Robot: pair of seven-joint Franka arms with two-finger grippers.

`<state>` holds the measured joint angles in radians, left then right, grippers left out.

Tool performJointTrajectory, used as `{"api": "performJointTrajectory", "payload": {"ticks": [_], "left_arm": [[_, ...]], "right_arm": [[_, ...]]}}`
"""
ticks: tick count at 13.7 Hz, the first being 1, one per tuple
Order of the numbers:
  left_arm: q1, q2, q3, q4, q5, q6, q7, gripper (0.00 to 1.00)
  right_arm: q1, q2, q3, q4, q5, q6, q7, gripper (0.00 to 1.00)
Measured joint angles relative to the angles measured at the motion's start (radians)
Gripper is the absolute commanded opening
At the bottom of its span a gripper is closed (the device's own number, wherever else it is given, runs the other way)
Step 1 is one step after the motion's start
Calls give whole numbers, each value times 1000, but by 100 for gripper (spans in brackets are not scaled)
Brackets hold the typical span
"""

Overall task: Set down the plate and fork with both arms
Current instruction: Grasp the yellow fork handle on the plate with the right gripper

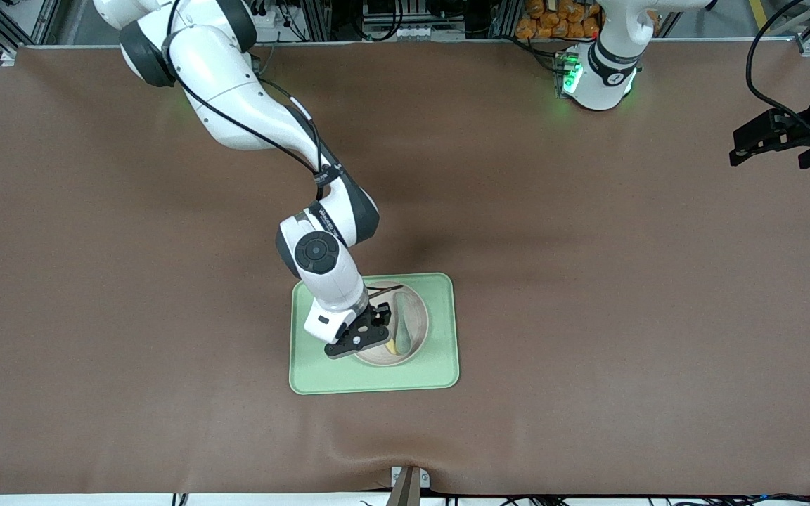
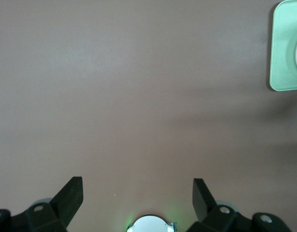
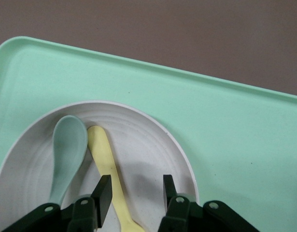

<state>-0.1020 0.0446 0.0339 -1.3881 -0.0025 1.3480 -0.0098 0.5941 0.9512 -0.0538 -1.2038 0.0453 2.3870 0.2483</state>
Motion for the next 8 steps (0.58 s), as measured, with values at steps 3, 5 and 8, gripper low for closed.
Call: {"api": "performJointTrajectory", "payload": {"ticks": [3, 5, 8], "left_arm": [[-4, -11, -8, 0, 0, -11, -5, 100], [-7, -14, -16, 0, 0, -12, -6, 100], [-5, -14, -13, 0, 0, -12, -10, 100]], "right_arm": [[1, 9, 0, -1, -5, 2, 1, 48], [5, 15, 0, -1, -6, 5, 1, 48], [21, 20, 0, -1, -10, 7, 1, 48]]}}
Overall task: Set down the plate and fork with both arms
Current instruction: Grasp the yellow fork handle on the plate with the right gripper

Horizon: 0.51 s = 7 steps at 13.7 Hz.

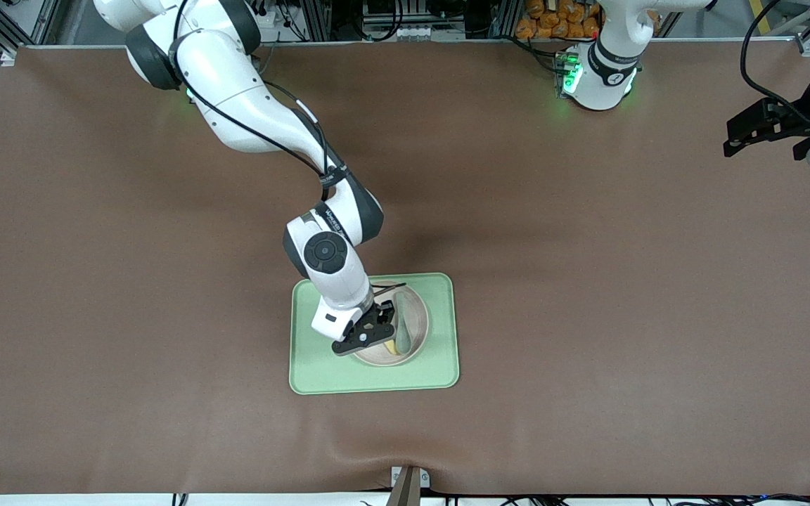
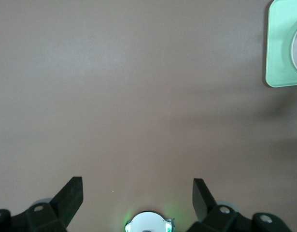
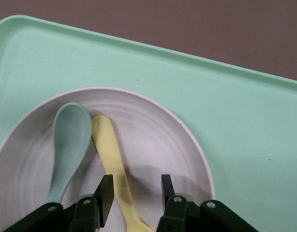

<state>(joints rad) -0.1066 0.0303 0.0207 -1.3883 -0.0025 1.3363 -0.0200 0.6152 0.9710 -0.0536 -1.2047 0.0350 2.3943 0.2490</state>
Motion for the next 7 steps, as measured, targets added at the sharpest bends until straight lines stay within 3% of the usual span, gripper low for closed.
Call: {"api": "performJointTrajectory", "payload": {"ticks": [5, 6, 7], "left_arm": [[-5, -3, -5, 7, 0, 0, 0, 100], [-6, -4, -6, 7, 0, 0, 0, 100], [-6, -4, -5, 7, 0, 0, 0, 100]], "right_arm": [[13, 5, 0, -15, -22, 5, 1, 48], [13, 6, 0, -17, -23, 5, 1, 44], [13, 7, 0, -20, -25, 5, 1, 30]]}}
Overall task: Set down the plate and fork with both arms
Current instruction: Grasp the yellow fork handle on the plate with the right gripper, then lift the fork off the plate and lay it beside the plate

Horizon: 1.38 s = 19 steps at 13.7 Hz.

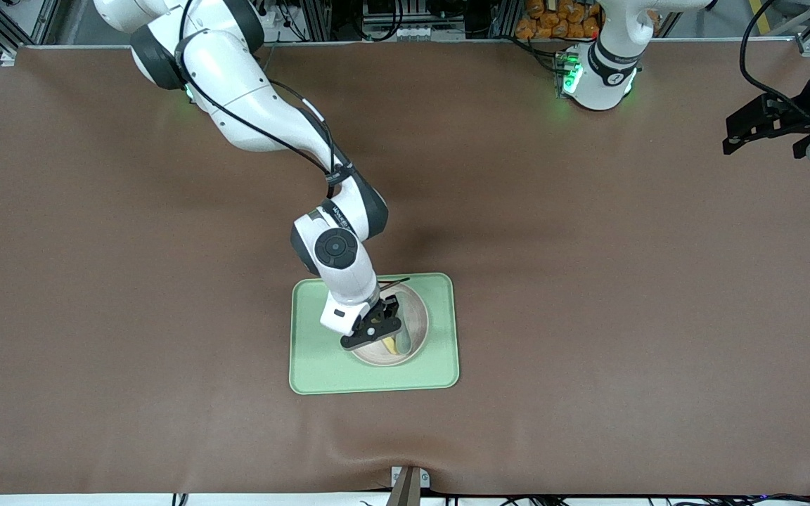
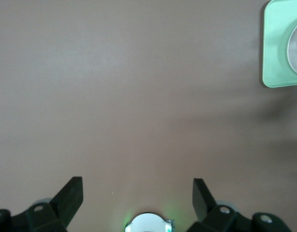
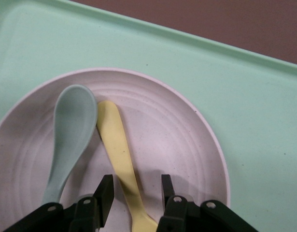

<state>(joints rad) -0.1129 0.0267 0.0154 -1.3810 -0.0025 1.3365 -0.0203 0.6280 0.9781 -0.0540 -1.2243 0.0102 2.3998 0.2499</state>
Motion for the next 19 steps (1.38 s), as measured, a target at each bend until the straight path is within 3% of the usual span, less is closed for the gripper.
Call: {"api": "performJointTrajectory", "payload": {"ticks": [2, 3, 9, 13, 19], "left_arm": [[1, 0, 3, 0, 0, 0, 0, 100], [3, 0, 6, 0, 0, 0, 0, 100], [7, 0, 10, 0, 0, 0, 0, 100], [10, 0, 25, 0, 0, 0, -1, 100], [24, 0, 39, 0, 0, 0, -1, 100]], "right_arm": [[1, 4, 0, -1, -4, 2, 0, 3], [3, 4, 0, -1, -4, 4, 0, 0], [3, 1, -7, 11, -4, 4, 27, 0], [-2, -20, -10, 55, -4, -102, 47, 0], [-100, -46, -15, 44, -4, -144, 19, 0]]}}
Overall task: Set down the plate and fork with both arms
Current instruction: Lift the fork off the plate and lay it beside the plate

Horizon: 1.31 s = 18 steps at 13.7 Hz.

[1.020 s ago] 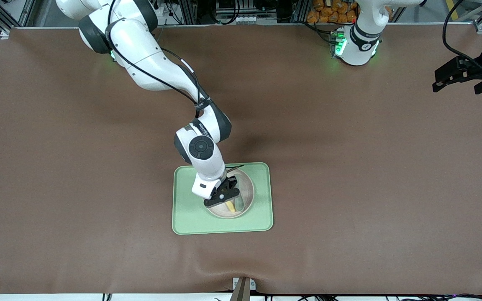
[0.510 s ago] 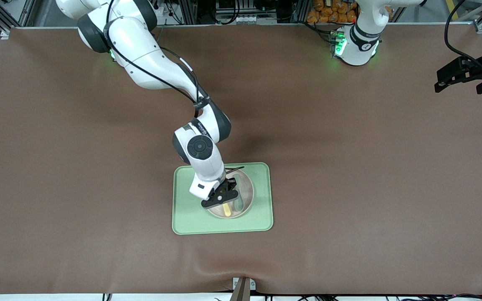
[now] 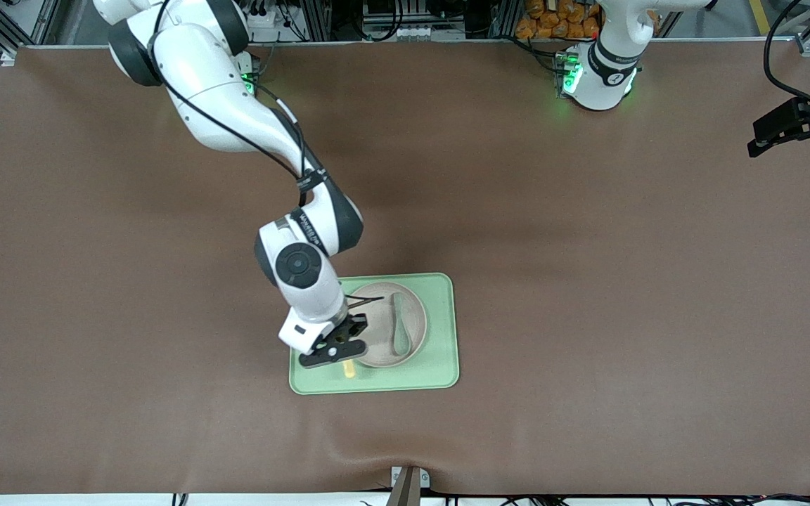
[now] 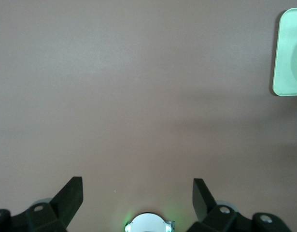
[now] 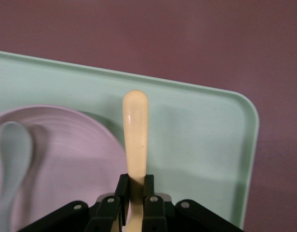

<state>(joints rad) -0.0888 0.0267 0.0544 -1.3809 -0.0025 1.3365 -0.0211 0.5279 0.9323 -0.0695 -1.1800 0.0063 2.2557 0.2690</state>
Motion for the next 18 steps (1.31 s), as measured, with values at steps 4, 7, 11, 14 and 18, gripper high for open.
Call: {"api": "performJointTrajectory", "payload": {"ticks": [4, 7, 11, 14, 18], "left_arm": [[0, 0, 0, 0, 0, 0, 0, 100], [0, 0, -1, 0, 0, 1, 0, 100], [0, 0, -2, 0, 0, 1, 0, 100], [0, 0, -5, 0, 0, 1, 0, 100], [0, 0, -5, 0, 0, 1, 0, 100]], "right_arm": [[-39, 0, 0, -46, 0, 0, -6, 0], [-40, 0, 1, -75, 0, 0, -6, 10], [-40, -2, 1, -89, 0, 2, -4, 100], [-41, -17, 0, -86, 1, 6, -4, 100], [-84, -81, -1, -83, 9, -23, -3, 100]]}}
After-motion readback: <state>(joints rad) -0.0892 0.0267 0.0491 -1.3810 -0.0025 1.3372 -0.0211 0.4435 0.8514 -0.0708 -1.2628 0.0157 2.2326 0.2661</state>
